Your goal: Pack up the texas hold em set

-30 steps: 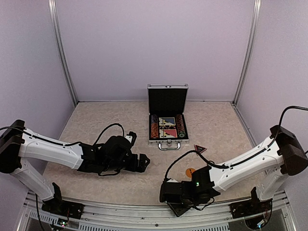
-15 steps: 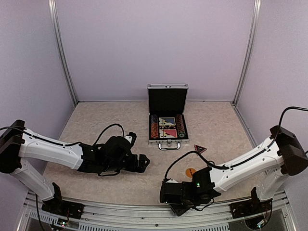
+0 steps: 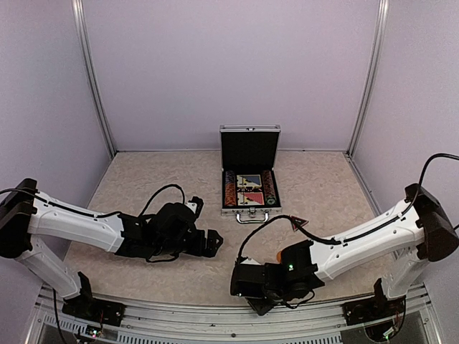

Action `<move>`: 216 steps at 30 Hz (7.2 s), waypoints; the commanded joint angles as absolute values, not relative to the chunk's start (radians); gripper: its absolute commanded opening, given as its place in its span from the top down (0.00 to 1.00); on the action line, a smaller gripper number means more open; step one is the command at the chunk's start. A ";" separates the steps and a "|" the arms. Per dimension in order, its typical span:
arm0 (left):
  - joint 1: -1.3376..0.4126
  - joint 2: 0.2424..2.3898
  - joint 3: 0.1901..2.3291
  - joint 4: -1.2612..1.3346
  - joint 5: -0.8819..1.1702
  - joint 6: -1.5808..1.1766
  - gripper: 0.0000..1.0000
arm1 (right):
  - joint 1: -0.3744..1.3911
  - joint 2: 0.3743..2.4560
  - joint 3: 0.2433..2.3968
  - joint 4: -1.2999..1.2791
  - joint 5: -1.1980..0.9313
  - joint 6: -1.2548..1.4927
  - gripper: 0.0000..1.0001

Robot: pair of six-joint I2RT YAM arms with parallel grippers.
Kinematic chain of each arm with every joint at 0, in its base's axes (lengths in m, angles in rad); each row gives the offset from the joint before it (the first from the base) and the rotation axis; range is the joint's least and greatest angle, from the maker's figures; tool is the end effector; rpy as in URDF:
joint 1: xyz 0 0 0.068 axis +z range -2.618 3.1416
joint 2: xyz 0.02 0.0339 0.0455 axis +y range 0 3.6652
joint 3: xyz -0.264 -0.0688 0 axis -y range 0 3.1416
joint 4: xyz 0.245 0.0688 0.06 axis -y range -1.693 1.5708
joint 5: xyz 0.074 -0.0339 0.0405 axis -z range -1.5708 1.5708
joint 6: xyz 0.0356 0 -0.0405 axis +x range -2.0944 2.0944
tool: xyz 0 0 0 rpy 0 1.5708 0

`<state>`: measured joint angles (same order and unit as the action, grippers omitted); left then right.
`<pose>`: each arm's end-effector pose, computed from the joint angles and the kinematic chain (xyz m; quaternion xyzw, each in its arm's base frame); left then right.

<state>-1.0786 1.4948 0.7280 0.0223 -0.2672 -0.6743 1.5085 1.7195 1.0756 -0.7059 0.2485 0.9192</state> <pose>0.1490 -0.2579 0.1765 0.1299 0.9000 -0.2277 0.3484 0.0283 0.3137 0.1696 -0.2733 0.9477 0.0595 0.1536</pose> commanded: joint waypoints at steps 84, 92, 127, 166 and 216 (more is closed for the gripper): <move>-1.074 1.502 0.702 0.063 -0.262 -0.676 0.01 | 1.208 1.743 0.968 -0.619 0.214 0.810 0.46; -1.074 1.503 0.701 0.066 -0.259 -0.678 0.01 | 1.212 1.722 0.921 -0.597 0.206 0.836 0.48; -1.074 1.506 0.716 0.058 -0.255 -0.675 0.01 | 1.239 1.640 1.059 -0.688 0.311 0.790 0.59; -1.073 1.500 0.703 0.062 -0.258 -0.676 0.01 | 1.360 1.655 1.083 -0.710 0.343 0.827 0.41; -1.140 1.534 0.741 0.051 -0.293 -0.623 0.01 | 0.681 1.527 0.671 -0.412 0.260 0.807 0.32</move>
